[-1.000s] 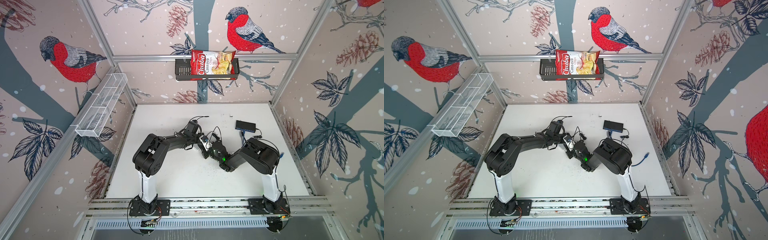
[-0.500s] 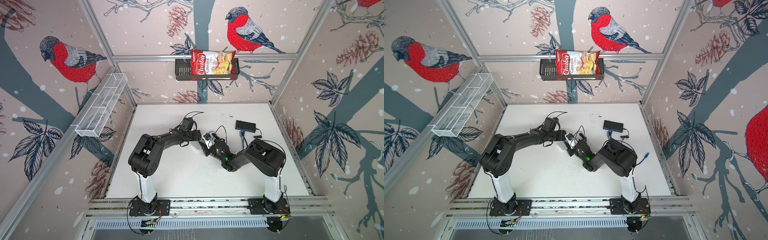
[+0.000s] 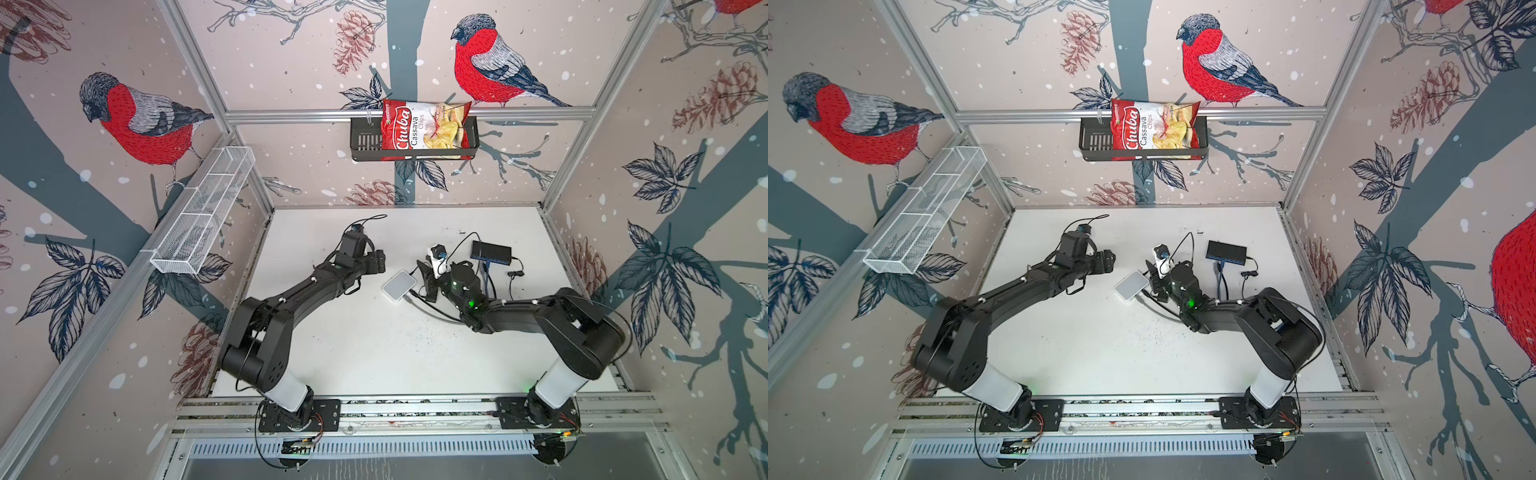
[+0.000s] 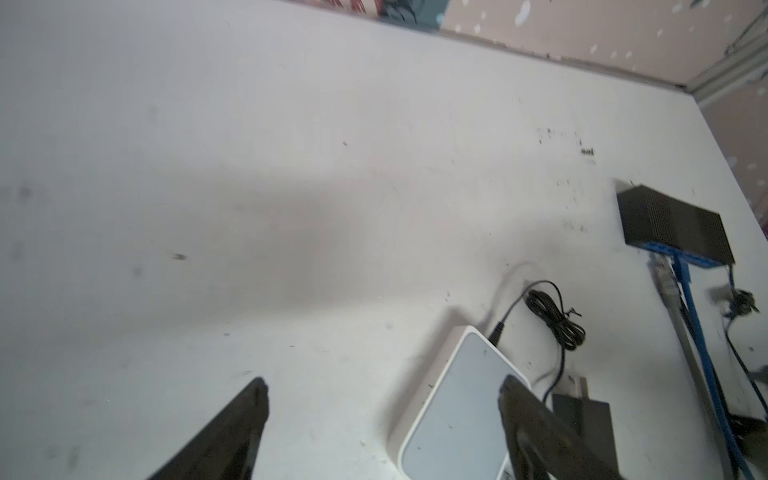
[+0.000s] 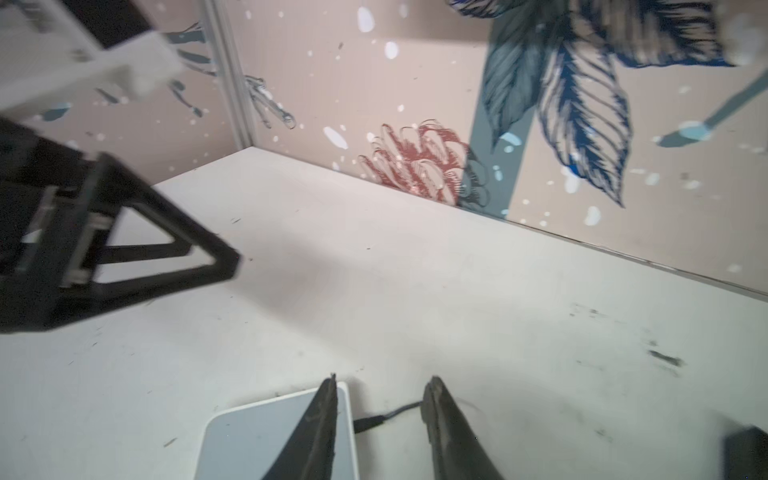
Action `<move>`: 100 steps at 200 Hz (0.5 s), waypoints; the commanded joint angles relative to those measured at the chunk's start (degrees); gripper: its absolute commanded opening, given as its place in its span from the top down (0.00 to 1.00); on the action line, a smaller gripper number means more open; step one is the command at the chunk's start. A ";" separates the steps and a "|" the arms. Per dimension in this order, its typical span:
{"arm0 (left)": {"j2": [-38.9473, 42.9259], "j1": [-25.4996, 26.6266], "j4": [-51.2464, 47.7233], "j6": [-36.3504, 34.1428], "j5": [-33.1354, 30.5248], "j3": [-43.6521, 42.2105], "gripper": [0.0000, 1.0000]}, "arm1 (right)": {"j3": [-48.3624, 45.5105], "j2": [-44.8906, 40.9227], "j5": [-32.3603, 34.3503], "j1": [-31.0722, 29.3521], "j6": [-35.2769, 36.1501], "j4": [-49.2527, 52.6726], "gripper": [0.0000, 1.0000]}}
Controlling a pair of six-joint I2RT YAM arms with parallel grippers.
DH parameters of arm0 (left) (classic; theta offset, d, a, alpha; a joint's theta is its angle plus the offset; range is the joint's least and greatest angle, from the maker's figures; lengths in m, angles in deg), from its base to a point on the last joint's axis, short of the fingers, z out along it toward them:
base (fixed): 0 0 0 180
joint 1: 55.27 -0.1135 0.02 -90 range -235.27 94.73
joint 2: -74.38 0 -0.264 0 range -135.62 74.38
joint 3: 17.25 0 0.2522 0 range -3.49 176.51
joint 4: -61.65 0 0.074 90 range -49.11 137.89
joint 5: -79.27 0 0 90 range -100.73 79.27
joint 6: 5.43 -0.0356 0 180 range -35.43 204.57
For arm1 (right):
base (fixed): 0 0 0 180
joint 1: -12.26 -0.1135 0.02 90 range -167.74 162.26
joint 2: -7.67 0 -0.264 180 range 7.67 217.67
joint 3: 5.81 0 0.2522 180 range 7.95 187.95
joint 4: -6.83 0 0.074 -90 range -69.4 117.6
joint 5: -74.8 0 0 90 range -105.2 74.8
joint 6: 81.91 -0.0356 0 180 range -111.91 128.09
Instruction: Insert the plug into the switch port
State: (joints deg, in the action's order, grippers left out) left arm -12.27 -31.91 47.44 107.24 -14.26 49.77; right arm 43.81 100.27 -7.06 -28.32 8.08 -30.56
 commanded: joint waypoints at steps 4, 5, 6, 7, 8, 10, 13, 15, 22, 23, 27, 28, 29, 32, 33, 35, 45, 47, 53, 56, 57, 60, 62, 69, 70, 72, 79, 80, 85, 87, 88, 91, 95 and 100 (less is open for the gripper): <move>6.08 -0.65 5.12 -3.57 -11.77 -5.69 0.12 | -1.84 -5.22 4.30 3.95 -2.08 6.90 0.59; 6.33 -0.66 5.16 -3.67 -12.16 -5.96 0.12 | -1.84 -5.49 4.36 4.25 -2.09 7.36 0.59; 6.59 -0.72 5.18 -3.73 -12.49 -6.23 0.12 | -1.84 -5.71 4.44 4.48 -2.14 7.77 0.59; 6.85 -0.83 5.23 -3.75 -12.74 -6.41 0.12 | -1.84 -5.96 4.56 4.73 -2.16 8.06 0.59; 7.11 -0.93 5.21 -3.81 -13.04 -6.58 0.12 | -1.84 -6.08 4.58 4.99 -2.17 8.34 0.59; 7.57 -1.11 5.24 -3.81 -13.53 -7.05 0.11 | -1.91 -6.48 4.69 5.53 -2.18 9.16 0.58; 8.20 -1.45 5.40 -3.92 -14.01 -7.63 0.11 | -1.93 -7.05 4.71 6.39 -2.26 10.27 0.58; 8.57 -1.71 5.42 -4.08 -14.24 -8.05 0.11 | -1.97 -7.31 4.74 6.87 -2.29 10.88 0.58; 10.30 -2.67 5.84 -4.42 -14.91 -9.63 0.11 | -2.29 -8.39 4.92 8.85 -2.36 13.11 0.58; 10.60 -2.86 5.87 -4.45 -15.05 -9.86 0.11 | -2.37 -8.57 4.98 9.03 -2.36 13.33 0.58; 11.45 -3.61 6.12 -4.51 -15.48 -10.88 0.11 | -2.90 -9.17 5.12 10.14 -2.30 13.88 0.58; 11.70 -3.81 6.18 -4.50 -15.60 -11.06 0.11 | -3.03 -9.40 5.13 10.37 -2.24 13.93 0.58; 11.95 -4.00 6.30 -4.49 -15.66 -11.28 0.11 | -3.18 -9.56 5.13 10.71 -2.21 13.95 0.58; 12.64 -4.59 6.45 -4.53 -15.93 -12.07 0.11 | -3.80 -10.19 5.01 11.48 -2.00 13.92 0.58; 12.82 -4.74 6.57 -4.55 -16.04 -12.32 0.11 | -4.01 -10.30 5.11 11.83 -2.05 13.91 0.57; 13.35 -4.99 6.75 -4.57 -16.09 -12.76 0.11 | -4.38 -10.68 5.32 12.36 -2.90 13.50 0.57; 15.60 -7.22 8.08 -5.00 -16.29 -15.51 0.11 | -6.33 -13.28 1.04 16.42 -5.69 12.54 0.52; 16.02 -7.61 8.38 -5.12 -16.39 -15.87 0.11 | -6.87 -13.81 0.37 17.14 -6.07 12.06 0.50; 17.39 -8.67 9.13 -5.20 -17.17 -17.61 0.11 | -8.13 -15.12 -0.51 18.95 -7.43 10.61 0.41; 18.14 -9.11 9.52 -5.31 -17.65 -18.37 0.10 | -8.61 -15.71 -0.68 19.79 -8.02 10.38 0.12; 18.38 -9.20 9.64 -5.34 -17.69 -18.63 0.10 | -8.74 -15.92 -0.72 20.12 -8.13 10.25 0.06; 18.85 -9.81 10.09 -5.55 -17.89 -19.21 0.11 | -9.00 -16.52 -0.93 20.80 -7.96 10.31 0.00; 19.32 -10.21 10.40 -5.72 -17.95 -19.78 0.10 | -9.17 -16.82 -0.87 21.22 -7.61 10.45 0.00; 20.60 -11.41 11.37 -6.47 -17.70 -21.32 0.10 | -9.40 -17.79 0.95 21.63 -5.71 10.96 0.01; 20.80 -11.49 11.53 -6.57 -17.72 -21.51 0.10 | -9.36 -17.97 1.33 21.70 -5.36 11.20 0.01; 21.06 -11.80 11.79 -6.83 -17.73 -21.87 0.10 | -9.32 -18.26 1.94 21.69 -4.80 11.42 0.01; 22.09 -12.92 12.52 -7.29 -17.83 -22.99 0.10 | -8.95 -18.95 3.51 21.91 -3.04 13.14 0.01; 22.16 -12.99 12.64 -7.38 -17.78 -23.18 0.10 | -8.87 -19.04 3.57 22.02 -2.83 13.34 0.01; 22.54 -13.73 13.28 -7.94 -17.62 -23.93 0.09 | -8.58 -19.43 3.59 22.46 -1.66 14.36 0.01; 22.77 -14.05 13.59 -8.14 -17.51 -24.17 0.09 | -8.54 -19.59 3.56 22.60 -1.18 14.69 0.01; 22.80 -14.18 13.74 -8.24 -17.49 -24.34 0.09 | -8.49 -19.71 3.55 22.76 -1.02 14.82 0.01; 22.98 -14.58 14.21 -8.55 -17.39 -24.70 0.09 | -8.50 -19.88 3.69 23.11 -0.61 15.19 0.01; 23.09 -15.13 14.85 -8.91 -17.31 -25.37 0.09 | -8.59 -19.96 4.00 23.54 -0.15 15.43 0.01; 23.06 -15.78 15.83 -9.41 -17.16 -26.02 0.09 | -8.80 -19.98 4.51 24.14 0.23 15.47 0.01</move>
State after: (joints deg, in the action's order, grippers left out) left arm 9.78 -45.31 56.71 100.99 -30.48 26.12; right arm 34.94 81.23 -4.94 -6.00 4.83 -17.47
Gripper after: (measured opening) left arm 0.908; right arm 0.999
